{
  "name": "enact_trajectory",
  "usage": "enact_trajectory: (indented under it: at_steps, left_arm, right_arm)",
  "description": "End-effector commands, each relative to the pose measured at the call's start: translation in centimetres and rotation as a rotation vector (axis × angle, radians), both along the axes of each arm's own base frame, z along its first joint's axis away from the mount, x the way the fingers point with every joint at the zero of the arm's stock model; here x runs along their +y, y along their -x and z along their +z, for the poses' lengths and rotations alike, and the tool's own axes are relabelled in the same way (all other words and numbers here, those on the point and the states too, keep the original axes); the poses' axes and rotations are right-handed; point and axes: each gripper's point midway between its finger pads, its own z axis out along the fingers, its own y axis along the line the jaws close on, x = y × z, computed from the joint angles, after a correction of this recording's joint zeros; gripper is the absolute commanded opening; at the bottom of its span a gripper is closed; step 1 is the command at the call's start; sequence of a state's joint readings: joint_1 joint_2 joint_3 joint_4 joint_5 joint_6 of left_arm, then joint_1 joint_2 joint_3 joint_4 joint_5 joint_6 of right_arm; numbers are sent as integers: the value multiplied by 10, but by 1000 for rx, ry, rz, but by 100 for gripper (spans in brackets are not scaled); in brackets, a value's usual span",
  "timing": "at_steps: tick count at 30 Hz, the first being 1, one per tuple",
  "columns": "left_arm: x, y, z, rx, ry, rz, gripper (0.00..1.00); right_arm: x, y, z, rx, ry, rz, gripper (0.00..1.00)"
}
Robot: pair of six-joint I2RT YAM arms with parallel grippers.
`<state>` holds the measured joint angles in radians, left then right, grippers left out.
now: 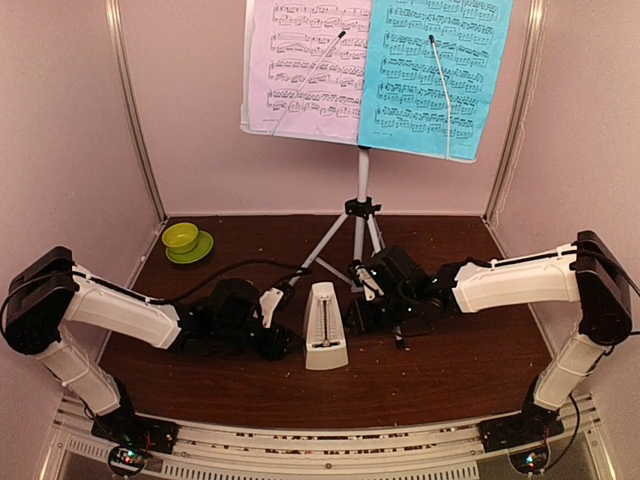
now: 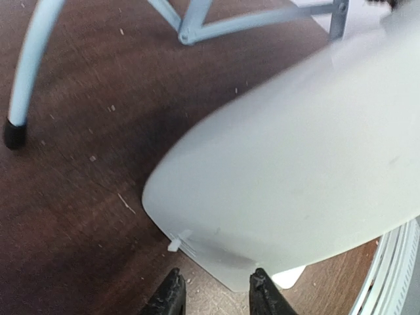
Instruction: Set up the instrument practice props
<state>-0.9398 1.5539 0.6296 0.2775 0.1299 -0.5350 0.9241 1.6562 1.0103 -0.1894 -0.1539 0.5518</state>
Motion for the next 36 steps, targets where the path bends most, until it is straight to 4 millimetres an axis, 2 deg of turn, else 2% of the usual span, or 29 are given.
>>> enact_trajectory:
  at_steps: [1, 4, 8, 10, 14, 19, 25, 30, 36]
  left_arm:
    - [2, -18, 34, -83, 54, 50, 35]
    - [3, -22, 38, -99, 38, 46, 35]
    - [3, -26, 46, -113, 39, 34, 37]
    - [-3, -27, 50, -116, 39, 5, 38]
    - [-14, -34, 53, -128, 16, -26, 38]
    - [-25, -45, 55, -138, -2, -42, 38]
    - [-29, -48, 59, -142, 6, -42, 38]
    - [-21, -46, 58, -143, -6, -25, 38]
    - [-17, -42, 59, -143, 12, -20, 38]
  right_arm:
    - [-9, 7, 16, -40, -28, 4, 35]
    - [-20, 13, 22, -58, -10, 9, 42]
    - [-28, 20, 38, -98, -48, 32, 61]
    - [-27, 26, 43, -108, -82, 55, 70]
    - [-22, 34, 51, -126, -136, 103, 80]
    - [-9, 41, 72, -157, -206, 149, 91]
    - [0, 39, 86, -188, -221, 136, 89]
    - [2, 30, 92, -202, -213, 89, 87]
    - [17, 31, 99, -217, -214, 93, 87]
